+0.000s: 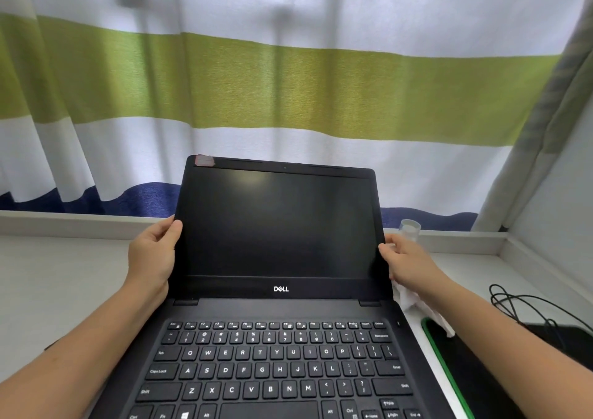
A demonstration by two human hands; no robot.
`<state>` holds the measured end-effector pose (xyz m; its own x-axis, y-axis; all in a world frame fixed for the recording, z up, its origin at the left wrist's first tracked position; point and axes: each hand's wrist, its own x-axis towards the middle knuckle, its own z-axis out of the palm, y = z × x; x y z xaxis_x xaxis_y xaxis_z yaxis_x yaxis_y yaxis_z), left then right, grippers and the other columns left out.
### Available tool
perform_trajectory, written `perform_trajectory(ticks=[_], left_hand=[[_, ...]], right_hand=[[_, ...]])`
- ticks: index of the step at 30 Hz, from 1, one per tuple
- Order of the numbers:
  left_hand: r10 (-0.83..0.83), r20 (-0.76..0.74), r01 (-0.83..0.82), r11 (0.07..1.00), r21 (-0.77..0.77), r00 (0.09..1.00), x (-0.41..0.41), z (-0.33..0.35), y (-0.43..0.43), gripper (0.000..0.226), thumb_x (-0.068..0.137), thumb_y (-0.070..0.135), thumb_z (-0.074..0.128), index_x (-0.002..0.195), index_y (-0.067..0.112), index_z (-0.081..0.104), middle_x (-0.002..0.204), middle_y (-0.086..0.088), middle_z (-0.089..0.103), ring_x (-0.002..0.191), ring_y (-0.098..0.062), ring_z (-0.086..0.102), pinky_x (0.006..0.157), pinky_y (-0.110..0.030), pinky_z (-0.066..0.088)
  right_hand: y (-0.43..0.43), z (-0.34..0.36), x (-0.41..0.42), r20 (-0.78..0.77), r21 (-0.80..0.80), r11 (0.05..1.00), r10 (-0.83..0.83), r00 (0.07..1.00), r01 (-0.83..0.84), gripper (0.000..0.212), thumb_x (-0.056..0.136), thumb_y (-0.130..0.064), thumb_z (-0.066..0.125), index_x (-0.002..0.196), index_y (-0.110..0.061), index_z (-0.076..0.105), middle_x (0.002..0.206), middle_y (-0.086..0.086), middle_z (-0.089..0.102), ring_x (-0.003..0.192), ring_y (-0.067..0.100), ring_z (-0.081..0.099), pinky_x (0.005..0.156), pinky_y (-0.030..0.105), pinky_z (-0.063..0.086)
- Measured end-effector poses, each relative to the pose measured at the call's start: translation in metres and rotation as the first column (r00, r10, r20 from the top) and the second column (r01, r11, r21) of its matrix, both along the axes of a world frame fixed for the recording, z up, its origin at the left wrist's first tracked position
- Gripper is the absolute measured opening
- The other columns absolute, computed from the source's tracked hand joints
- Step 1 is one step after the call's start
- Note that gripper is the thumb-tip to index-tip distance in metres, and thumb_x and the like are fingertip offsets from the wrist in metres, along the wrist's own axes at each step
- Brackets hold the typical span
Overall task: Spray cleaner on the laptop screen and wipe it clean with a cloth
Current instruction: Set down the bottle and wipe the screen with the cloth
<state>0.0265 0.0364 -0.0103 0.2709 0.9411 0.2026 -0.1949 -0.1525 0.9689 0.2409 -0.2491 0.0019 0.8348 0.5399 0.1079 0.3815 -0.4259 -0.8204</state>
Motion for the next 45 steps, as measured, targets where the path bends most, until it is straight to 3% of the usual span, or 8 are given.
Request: perform_trajectory(ticks=[6, 13, 17, 23, 29, 33, 40, 45], left_hand=[[-0.003, 0.011, 0.003, 1.0, -0.024, 1.0, 0.0, -0.001, 0.003, 0.033, 0.091, 0.013, 0.056, 0.122, 0.003, 0.06, 0.112, -0.005, 0.062, 0.103, -0.016, 0.056, 0.097, -0.028, 0.042], [-0.008, 0.001, 0.008, 0.999, -0.034, 1.0, 0.001, 0.0, 0.005, 0.033, 0.091, 0.014, 0.056, 0.122, 0.004, 0.06, 0.114, -0.004, 0.062, 0.104, -0.015, 0.056, 0.097, -0.027, 0.042], [-0.011, 0.004, 0.011, 1.0, -0.023, 1.0, 0.003, 0.004, 0.006, 0.032, 0.092, 0.016, 0.055, 0.123, 0.007, 0.06, 0.113, -0.003, 0.062, 0.103, -0.014, 0.056, 0.094, -0.026, 0.042], [-0.019, -0.014, 0.019, 1.0, 0.005, 1.0, 0.015, 0.016, 0.011, 0.033, 0.094, 0.015, 0.052, 0.125, 0.006, 0.058, 0.112, 0.0, 0.059, 0.102, -0.013, 0.053, 0.091, -0.023, 0.04], [-0.116, -0.199, 0.109, 0.993, -0.042, 0.973, 0.014, 0.01, 0.032, 0.028, 0.094, 0.02, 0.05, 0.118, 0.011, 0.062, 0.124, -0.009, 0.063, 0.113, -0.024, 0.057, 0.101, -0.037, 0.043], [-0.163, -0.111, 0.145, 0.977, -0.154, 0.98, 0.025, 0.02, 0.031, 0.025, 0.095, 0.012, 0.046, 0.116, 0.01, 0.06, 0.11, -0.007, 0.063, 0.091, -0.019, 0.057, 0.084, -0.029, 0.044], [-0.102, 0.021, 0.105, 0.976, -0.193, 0.995, 0.022, 0.019, 0.025, 0.015, 0.093, 0.019, 0.051, 0.084, 0.021, 0.063, 0.115, -0.009, 0.064, 0.101, -0.021, 0.058, 0.086, -0.033, 0.046], [-0.109, 0.093, 0.123, 0.98, -0.158, 0.99, 0.015, 0.02, 0.022, 0.016, 0.091, 0.023, 0.054, 0.078, 0.024, 0.063, 0.095, 0.002, 0.066, 0.102, -0.02, 0.058, 0.097, -0.038, 0.047]], right_hand=[[0.001, -0.003, -0.004, -0.204, 0.265, 0.964, 0.055, 0.977, 0.001, 0.014, 0.096, -0.008, 0.042, 0.093, -0.012, 0.055, 0.068, 0.001, 0.057, 0.036, -0.005, 0.048, 0.037, 0.009, 0.032], [0.005, 0.004, -0.007, -0.229, 0.298, 0.954, 0.039, 0.973, 0.032, 0.017, 0.095, -0.001, 0.039, 0.102, -0.003, 0.055, 0.065, 0.003, 0.053, 0.028, -0.004, 0.043, 0.031, 0.006, 0.028], [0.01, 0.008, -0.005, -0.234, 0.296, 0.953, 0.016, 0.972, 0.056, 0.016, 0.095, -0.003, 0.039, 0.094, -0.007, 0.054, 0.054, -0.005, 0.05, 0.026, -0.003, 0.04, 0.03, 0.009, 0.025], [0.024, 0.008, 0.007, -0.241, 0.286, 0.95, -0.053, 0.969, 0.123, 0.016, 0.094, -0.008, 0.041, 0.092, -0.014, 0.055, 0.074, -0.001, 0.057, 0.055, 0.008, 0.045, 0.05, 0.022, 0.033], [0.031, -0.004, 0.009, -0.252, 0.344, 0.926, -0.069, 0.965, 0.156, 0.017, 0.093, -0.002, 0.042, 0.093, -0.009, 0.057, 0.081, 0.001, 0.063, 0.072, 0.01, 0.057, 0.06, 0.02, 0.043], [0.032, -0.008, 0.014, -0.248, 0.351, 0.922, -0.073, 0.966, 0.16, 0.017, 0.092, -0.002, 0.043, 0.098, -0.008, 0.058, 0.084, 0.002, 0.066, 0.08, 0.015, 0.06, 0.066, 0.022, 0.046], [0.03, -0.013, 0.017, -0.21, 0.399, 0.908, -0.046, 0.977, 0.128, 0.018, 0.092, -0.003, 0.043, 0.092, -0.013, 0.058, 0.088, 0.007, 0.066, 0.083, 0.018, 0.06, 0.077, 0.029, 0.048], [0.022, -0.014, 0.012, -0.141, 0.458, 0.886, -0.005, 0.99, 0.07, 0.022, 0.093, -0.004, 0.043, 0.091, -0.02, 0.058, 0.091, 0.01, 0.065, 0.085, 0.021, 0.058, 0.083, 0.037, 0.045]])
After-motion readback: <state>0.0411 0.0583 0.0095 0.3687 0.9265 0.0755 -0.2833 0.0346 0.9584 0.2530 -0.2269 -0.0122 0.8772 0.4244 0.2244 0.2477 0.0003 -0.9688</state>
